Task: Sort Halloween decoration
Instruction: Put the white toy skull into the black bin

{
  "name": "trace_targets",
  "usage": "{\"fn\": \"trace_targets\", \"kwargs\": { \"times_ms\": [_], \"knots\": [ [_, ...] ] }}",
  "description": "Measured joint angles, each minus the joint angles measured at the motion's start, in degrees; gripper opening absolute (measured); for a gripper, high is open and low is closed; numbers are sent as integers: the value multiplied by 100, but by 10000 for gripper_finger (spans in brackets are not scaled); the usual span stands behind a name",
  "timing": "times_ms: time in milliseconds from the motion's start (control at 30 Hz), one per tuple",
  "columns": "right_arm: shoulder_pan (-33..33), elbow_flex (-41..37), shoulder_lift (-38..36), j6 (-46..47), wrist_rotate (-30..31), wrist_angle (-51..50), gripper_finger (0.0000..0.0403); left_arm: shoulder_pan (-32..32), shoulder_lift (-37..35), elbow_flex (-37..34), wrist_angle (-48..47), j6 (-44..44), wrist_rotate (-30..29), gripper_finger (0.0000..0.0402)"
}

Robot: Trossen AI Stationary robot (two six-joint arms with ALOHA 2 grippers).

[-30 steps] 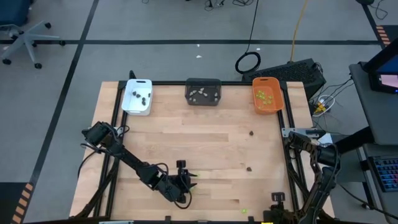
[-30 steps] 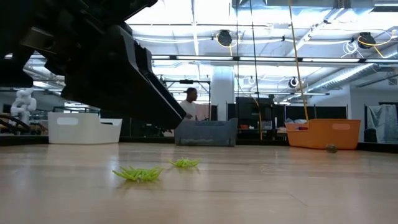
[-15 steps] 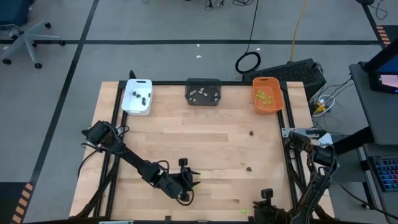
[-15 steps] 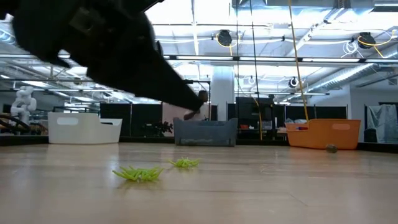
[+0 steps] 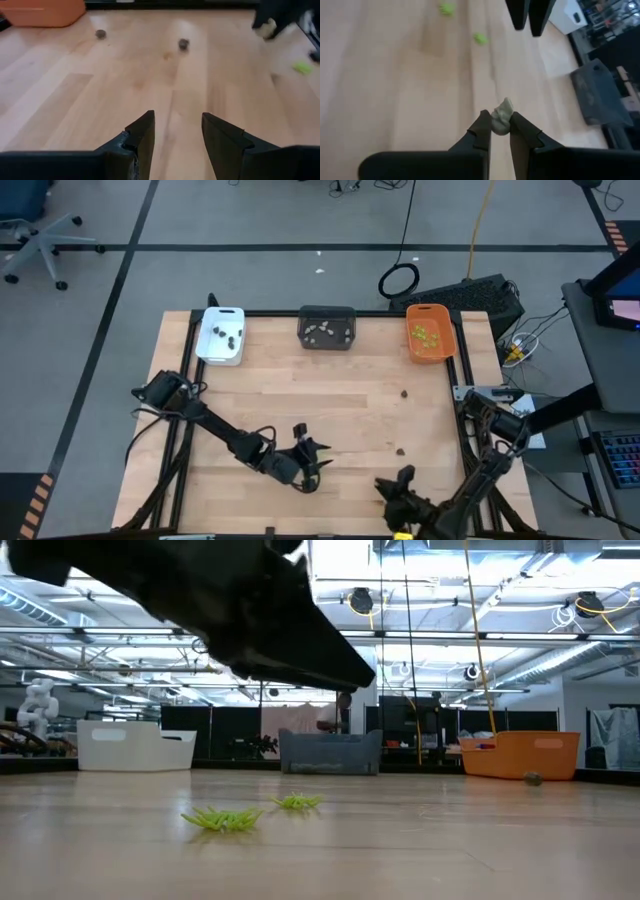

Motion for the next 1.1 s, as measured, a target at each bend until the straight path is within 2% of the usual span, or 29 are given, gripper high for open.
{"fn": "trace_targets", "kwargs": {
  "times_ms": [167, 333, 500, 667, 833, 1100],
  "knots": [
    [-408, 0, -4, -144, 112, 5, 20, 200, 0, 0, 65, -232, -16, 162],
    [-785, -75, -6, -165, 105, -7, 20, 460, 0, 1, 627, -265, -60, 162],
    [-1086, -174, -8, -136, 99, 14, 20, 512, 0, 2, 405, -758, 87, 162],
    [-1217, -270, -8, -228, 94, 384, 20, 498, 0, 2, 395, -869, 126, 162],
    [-1242, -330, -8, -676, 94, 891, 20, 498, 0, 2, 725, -1021, 442, 162],
    [-1378, -333, -10, -765, 102, 1086, 20, 419, 0, 2, 869, -1975, 632, 162]
  ]
}}
